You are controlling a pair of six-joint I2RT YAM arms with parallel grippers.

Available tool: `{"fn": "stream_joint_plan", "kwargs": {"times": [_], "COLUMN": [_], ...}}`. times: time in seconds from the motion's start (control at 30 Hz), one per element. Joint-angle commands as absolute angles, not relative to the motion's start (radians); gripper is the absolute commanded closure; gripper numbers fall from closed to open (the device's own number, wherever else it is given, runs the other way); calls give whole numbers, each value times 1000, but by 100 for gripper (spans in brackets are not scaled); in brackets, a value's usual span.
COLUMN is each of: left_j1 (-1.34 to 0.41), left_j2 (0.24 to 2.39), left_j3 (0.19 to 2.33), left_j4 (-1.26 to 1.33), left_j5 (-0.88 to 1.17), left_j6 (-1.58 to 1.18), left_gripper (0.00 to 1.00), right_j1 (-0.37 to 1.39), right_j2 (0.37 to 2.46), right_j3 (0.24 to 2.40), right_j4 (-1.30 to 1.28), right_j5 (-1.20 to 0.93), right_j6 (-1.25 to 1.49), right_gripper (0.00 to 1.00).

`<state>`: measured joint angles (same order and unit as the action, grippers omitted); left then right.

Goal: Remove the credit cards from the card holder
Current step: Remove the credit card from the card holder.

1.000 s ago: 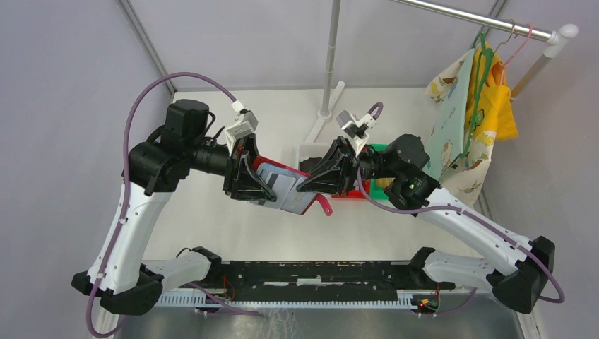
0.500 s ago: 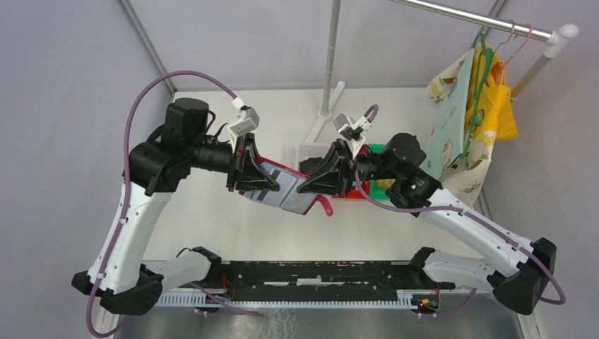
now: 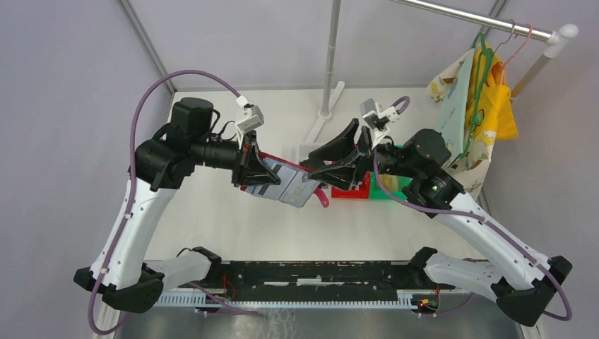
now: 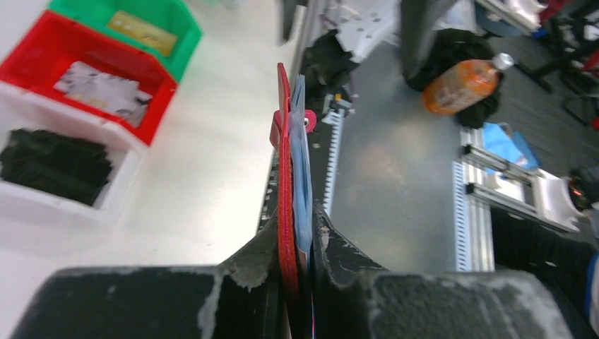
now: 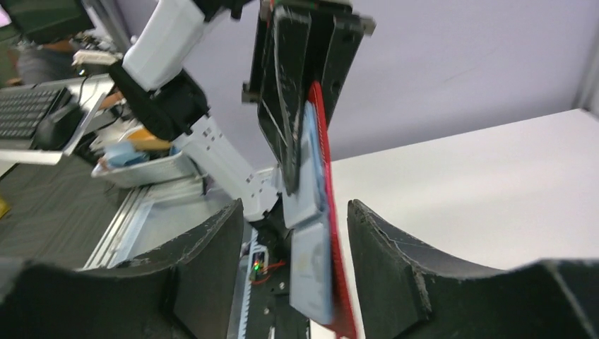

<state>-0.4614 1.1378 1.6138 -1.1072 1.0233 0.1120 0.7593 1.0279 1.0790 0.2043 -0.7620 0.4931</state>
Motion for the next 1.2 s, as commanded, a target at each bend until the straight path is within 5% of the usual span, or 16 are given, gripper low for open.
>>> {"fn": "stream_joint_plan", "kwargs": {"times": [0.0,0.53,1.17], "left_j1": [-457,-450,-422], "left_j2": [1131,1186,1206], "left_j3": [1590,1583,1594], "left_j4": [-985,-973,-969], "left_j5": [826,856,1031], "left_j6": [42,-84,-100], "left_gripper": [98,98,96], "right_j1": [743,749,804], "right_j2": [958,1065,1208], "right_j3": [1107,765,751], "right_j4": [189,739,976], "right_j5": [-614,-681,-686], "right_j6": [502,910,1048], "right_gripper": [41,45,54]}}
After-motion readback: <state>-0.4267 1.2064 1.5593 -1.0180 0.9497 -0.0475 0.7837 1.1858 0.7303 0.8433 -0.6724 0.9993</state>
